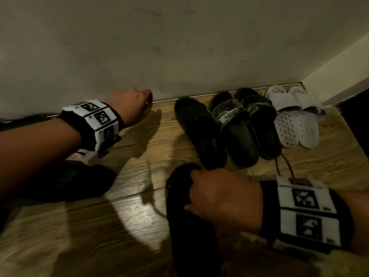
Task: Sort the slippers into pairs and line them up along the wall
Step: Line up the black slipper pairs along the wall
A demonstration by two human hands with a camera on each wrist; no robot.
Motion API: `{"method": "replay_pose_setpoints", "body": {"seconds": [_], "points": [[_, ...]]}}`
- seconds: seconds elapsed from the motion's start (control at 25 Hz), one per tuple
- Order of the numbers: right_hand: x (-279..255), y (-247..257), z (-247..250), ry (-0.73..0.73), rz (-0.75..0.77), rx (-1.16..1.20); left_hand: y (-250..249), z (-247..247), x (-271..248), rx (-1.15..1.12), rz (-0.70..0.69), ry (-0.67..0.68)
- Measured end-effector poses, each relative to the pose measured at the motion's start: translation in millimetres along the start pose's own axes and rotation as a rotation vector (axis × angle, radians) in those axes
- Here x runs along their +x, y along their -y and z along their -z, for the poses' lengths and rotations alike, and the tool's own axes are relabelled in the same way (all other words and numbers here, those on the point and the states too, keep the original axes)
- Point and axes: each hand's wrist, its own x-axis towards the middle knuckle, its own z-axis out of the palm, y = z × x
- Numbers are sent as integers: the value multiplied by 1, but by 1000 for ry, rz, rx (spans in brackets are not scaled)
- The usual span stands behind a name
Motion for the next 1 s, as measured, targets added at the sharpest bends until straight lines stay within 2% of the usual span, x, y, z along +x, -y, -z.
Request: {"method": "replay_pose_setpoints", "body": {"seconds": [0.08,0.16,0.24,0.36,0.48,0.56,0.76,0.84,1.0], "points": [[30,-15,5,2,-15,55,24,-2,-20,-77,70,31],[61,-32,14,-127,-80,-9,39,-4,-37,-147,130,36],[80,-44,19,-84,-146,-18,50,-7,-56,-176,168,15],[92,-47,23,-84,-152,-90,60,-8,-87,-247,177,-20],[98,-32,20,-102,-106,-86,56,-11,-129,-277,155,10],[102,-6,18,-47,-31,-81,47,-20,-173,-235,146,77],[109,81,28,75,220,-113,25,-53,-294,-240,114,362],[113,106,36,89,282,-97,32,-57,-315,-228,128,383],[127,149,61,78,367,-79,71,-52,-329,-180,226,326]]}}
